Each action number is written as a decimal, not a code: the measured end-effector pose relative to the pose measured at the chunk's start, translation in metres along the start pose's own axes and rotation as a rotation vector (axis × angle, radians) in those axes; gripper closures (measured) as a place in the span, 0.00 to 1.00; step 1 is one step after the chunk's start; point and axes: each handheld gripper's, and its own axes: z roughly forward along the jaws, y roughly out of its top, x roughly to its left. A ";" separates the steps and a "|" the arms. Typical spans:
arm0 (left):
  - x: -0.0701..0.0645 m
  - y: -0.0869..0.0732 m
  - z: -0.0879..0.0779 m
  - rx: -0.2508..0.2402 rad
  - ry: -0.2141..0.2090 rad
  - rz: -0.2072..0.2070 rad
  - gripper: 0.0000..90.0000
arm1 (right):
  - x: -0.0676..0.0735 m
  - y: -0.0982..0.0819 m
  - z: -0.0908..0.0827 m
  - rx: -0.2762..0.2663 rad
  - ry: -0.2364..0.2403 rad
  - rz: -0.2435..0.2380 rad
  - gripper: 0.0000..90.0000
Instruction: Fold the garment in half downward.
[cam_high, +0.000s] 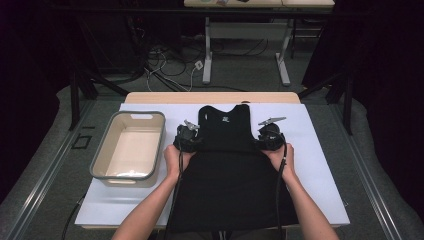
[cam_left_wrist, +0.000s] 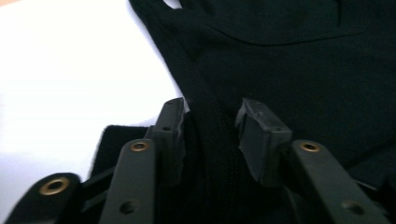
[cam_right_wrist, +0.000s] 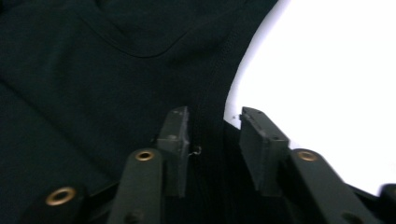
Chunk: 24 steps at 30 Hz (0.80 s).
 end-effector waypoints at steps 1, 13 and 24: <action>0.000 -0.001 0.001 -0.001 -0.009 -0.006 0.73 | 0.000 0.000 0.003 0.007 0.001 0.000 0.74; 0.000 0.000 -0.012 -0.010 -0.048 0.027 0.93 | 0.003 -0.005 -0.003 0.001 0.019 0.007 0.98; 0.001 0.004 -0.017 0.020 -0.046 0.060 0.66 | 0.004 -0.013 -0.011 0.015 0.029 -0.035 0.80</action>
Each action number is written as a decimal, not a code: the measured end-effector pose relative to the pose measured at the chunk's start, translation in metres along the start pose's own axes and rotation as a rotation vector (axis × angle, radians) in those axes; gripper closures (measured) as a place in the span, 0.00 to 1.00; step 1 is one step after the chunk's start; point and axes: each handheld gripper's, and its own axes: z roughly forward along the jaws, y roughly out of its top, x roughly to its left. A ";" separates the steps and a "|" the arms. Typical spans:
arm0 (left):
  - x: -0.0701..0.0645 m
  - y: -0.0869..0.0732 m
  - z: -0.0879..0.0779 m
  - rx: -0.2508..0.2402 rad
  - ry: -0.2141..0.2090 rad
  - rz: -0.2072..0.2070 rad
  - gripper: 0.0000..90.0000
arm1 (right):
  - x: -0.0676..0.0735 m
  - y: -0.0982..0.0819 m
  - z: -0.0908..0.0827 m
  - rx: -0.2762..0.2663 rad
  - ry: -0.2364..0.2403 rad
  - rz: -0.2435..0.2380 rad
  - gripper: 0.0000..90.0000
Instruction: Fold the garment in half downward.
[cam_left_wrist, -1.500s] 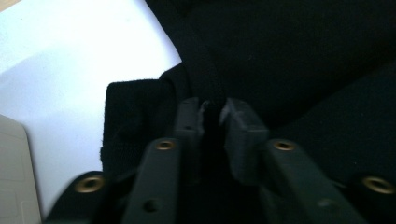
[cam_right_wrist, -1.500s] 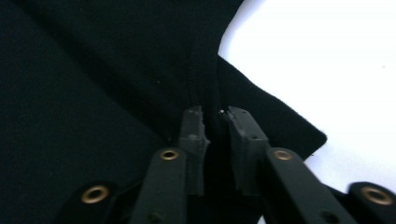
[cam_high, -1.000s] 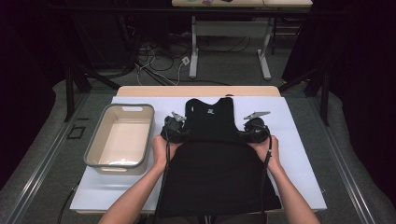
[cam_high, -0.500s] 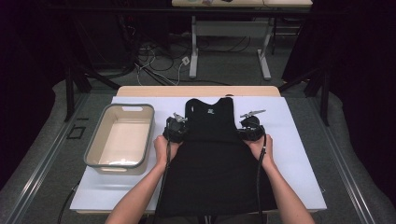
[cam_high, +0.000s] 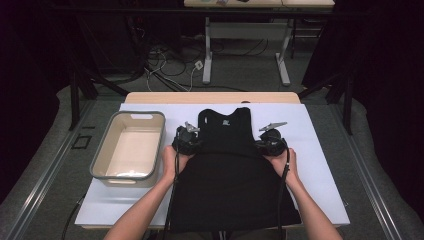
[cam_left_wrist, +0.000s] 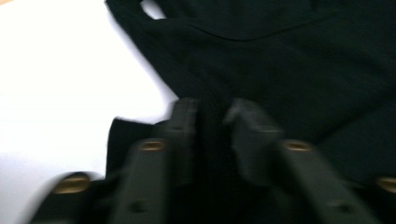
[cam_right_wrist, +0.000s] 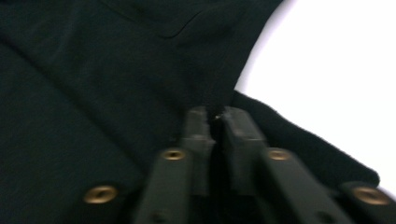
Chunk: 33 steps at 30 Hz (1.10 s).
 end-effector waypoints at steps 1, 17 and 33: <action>0.002 0.002 0.001 -0.007 0.011 0.000 0.62 | -0.001 0.001 0.002 -0.013 0.006 0.014 0.80; 0.000 0.016 0.036 -0.006 0.010 -0.029 0.82 | -0.006 0.019 0.031 -0.001 0.009 0.124 0.87; -0.007 0.004 -0.007 -0.092 -0.099 -0.006 1.00 | 0.014 0.009 -0.004 -0.046 0.035 0.019 0.96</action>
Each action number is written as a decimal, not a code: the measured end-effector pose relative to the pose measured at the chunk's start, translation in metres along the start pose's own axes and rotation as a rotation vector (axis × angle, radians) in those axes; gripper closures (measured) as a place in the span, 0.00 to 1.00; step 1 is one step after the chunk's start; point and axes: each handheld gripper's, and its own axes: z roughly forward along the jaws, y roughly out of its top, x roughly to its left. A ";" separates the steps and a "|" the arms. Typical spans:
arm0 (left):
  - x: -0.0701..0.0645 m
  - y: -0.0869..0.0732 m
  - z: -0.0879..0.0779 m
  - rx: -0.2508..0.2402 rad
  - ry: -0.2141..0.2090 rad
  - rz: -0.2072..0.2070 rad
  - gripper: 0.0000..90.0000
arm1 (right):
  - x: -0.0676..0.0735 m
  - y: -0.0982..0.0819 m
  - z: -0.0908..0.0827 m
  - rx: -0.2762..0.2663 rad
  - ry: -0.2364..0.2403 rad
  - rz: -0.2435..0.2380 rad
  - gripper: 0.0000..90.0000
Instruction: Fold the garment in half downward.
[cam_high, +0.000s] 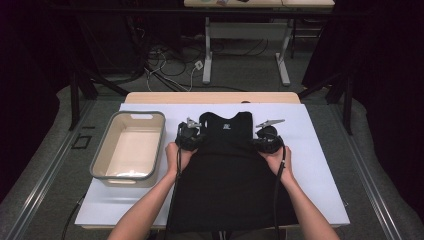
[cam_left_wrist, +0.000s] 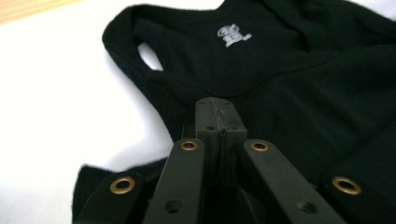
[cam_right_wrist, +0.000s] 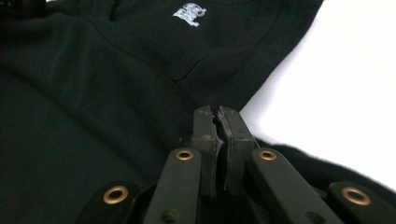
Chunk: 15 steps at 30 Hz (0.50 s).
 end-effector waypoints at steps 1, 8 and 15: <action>-0.002 -0.002 -0.004 -0.002 -0.010 0.001 1.00 | 0.002 -0.002 -0.003 -0.001 0.004 -0.005 0.96; -0.007 -0.013 -0.012 0.055 -0.035 0.038 0.93 | 0.009 -0.016 -0.011 0.039 0.015 -0.047 0.90; 0.004 -0.010 -0.006 0.039 0.016 -0.030 0.56 | 0.001 -0.011 -0.006 0.008 0.010 -0.004 0.61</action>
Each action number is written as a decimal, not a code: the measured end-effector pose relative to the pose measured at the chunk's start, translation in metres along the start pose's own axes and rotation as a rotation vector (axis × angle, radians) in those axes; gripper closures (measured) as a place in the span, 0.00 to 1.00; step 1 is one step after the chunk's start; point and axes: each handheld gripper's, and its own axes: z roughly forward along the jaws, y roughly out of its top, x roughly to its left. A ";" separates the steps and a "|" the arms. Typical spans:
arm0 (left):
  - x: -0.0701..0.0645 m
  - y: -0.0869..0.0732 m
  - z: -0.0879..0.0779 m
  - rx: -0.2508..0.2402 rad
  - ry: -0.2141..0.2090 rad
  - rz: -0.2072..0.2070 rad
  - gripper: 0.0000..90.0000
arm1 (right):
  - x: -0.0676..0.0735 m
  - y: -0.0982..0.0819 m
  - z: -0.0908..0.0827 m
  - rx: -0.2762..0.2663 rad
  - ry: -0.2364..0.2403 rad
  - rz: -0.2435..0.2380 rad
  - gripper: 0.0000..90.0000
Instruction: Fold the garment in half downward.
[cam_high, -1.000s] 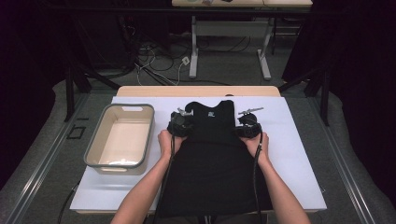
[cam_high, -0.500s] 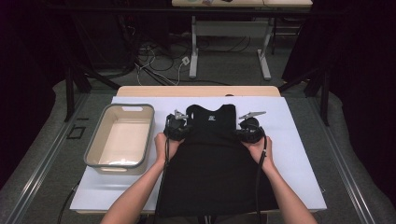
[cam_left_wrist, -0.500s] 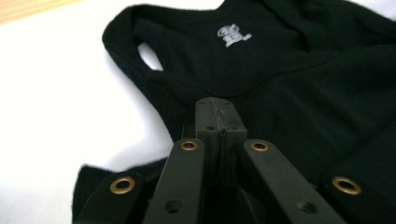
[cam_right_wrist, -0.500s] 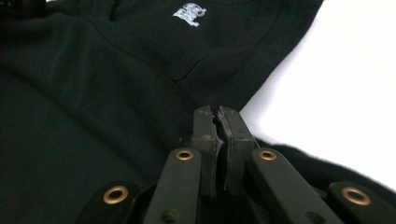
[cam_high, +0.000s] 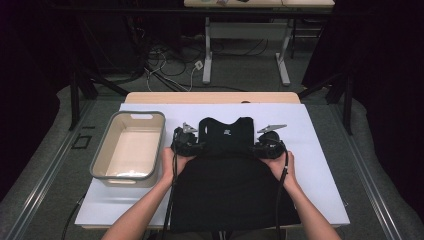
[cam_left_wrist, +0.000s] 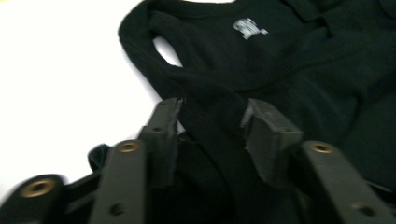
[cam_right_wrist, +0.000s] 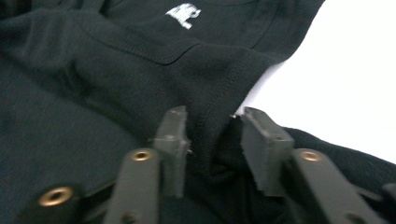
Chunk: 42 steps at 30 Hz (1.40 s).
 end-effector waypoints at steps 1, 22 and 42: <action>0.001 0.001 0.001 0.000 0.002 -0.004 0.54 | -0.001 0.001 0.001 -0.006 -0.006 0.010 0.59; 0.000 0.011 0.032 0.036 0.017 -0.040 0.94 | -0.009 0.014 0.019 -0.029 0.010 0.090 0.96; -0.038 -0.034 -0.039 -0.068 -0.083 0.125 0.96 | 0.030 -0.023 -0.045 0.015 0.065 -0.080 0.94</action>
